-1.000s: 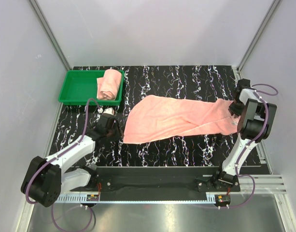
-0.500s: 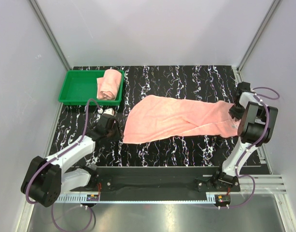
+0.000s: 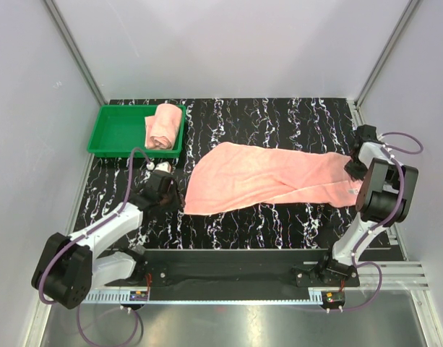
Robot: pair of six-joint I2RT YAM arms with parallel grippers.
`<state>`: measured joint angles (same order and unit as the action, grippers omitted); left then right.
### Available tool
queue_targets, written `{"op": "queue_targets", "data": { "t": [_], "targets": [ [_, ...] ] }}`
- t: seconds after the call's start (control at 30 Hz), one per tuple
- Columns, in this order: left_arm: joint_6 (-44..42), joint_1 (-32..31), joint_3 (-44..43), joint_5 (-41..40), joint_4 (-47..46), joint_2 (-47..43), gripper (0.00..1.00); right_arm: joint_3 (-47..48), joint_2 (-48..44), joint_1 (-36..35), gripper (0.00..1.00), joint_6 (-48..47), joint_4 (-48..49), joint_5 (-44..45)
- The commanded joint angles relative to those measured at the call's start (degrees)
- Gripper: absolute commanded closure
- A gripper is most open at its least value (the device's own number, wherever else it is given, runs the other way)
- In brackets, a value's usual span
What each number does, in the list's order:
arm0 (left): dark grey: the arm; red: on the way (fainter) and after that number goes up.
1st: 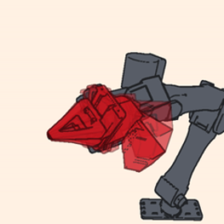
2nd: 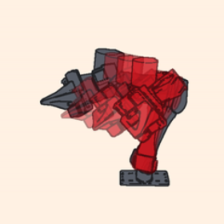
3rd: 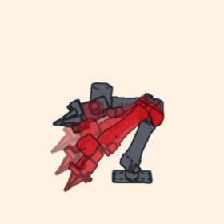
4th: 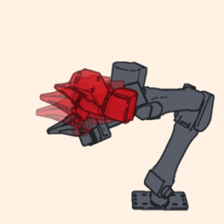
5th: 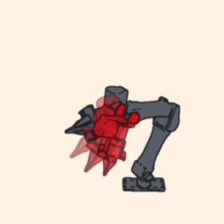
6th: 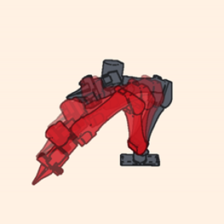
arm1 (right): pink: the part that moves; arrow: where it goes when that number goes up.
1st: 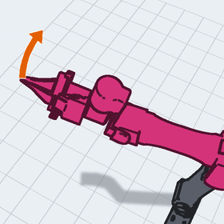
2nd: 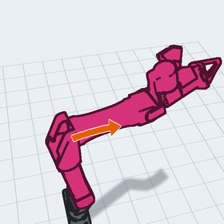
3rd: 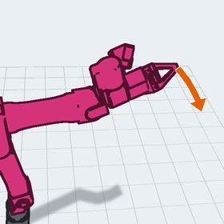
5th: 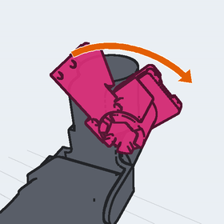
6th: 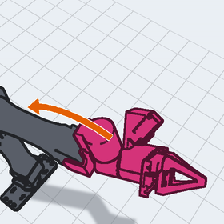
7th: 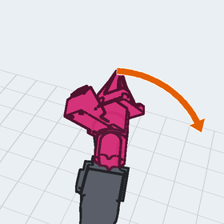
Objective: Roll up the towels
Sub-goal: Flatten the towel
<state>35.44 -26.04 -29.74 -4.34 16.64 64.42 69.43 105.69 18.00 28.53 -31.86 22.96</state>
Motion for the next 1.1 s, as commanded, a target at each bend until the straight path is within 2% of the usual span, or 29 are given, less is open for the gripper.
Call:
{"op": "queue_targets", "data": {
  "t": [0.0,0.2,0.3,0.33,0.43,0.57,0.7,0.87,1.0,1.07],
  "targets": [
    [-0.8,-0.1,-0.3,0.1,-2.1,0.2,0.58,0.2,-4.3,0.0,1.0,0.8,1.0,0.9],
    [-0.7,-0.2,-0.9,1.3,-2.0,-1.1,0.58,3.4,-13.7,0.0,1.0,1.3,-4.2,-5.3],
    [-0.5,-0.1,-0.5,4.0,-4.0,-2.1,0.47,6.2,-18.1,0.0,1.0,1.3,-7.3,-9.1],
    [-0.4,-0.2,-0.1,6.9,-4.7,-2.5,0.4,6.5,-19.0,0.0,1.0,1.3,-8.2,-10.2],
    [0.4,-0.2,-0.4,9.5,-5.7,-3.9,0.33,6.1,-22.9,-0.1,1.0,1.8,-9.3,-14.9],
    [1.7,-0.2,-1.6,7.9,-1.7,-4.3,0.32,2.3,-28.2,-0.2,1.0,2.8,-8.9,-20.0],
    [2.4,-1.1,-1.2,6.2,0.4,-1.2,0.34,-0.3,-30.5,-1.0,1.0,3.5,-7.9,-25.0],
    [3.1,-1.7,0.8,6.5,-1.8,4.1,0.35,-1.9,-32.6,-1.4,1.0,3.0,-8.1,-26.9],
    [3.8,-2.7,1.2,7.1,-3.8,8.0,0.43,-2.0,-34.3,-1.4,1.0,2.6,-9.3,-27.5],
    [4.4,-3.1,1.2,6.5,-4.6,9.6,0.43,-2.0,-35.1,-1.4,1.0,2.8,-9.4,-28.6]
  ]
}}
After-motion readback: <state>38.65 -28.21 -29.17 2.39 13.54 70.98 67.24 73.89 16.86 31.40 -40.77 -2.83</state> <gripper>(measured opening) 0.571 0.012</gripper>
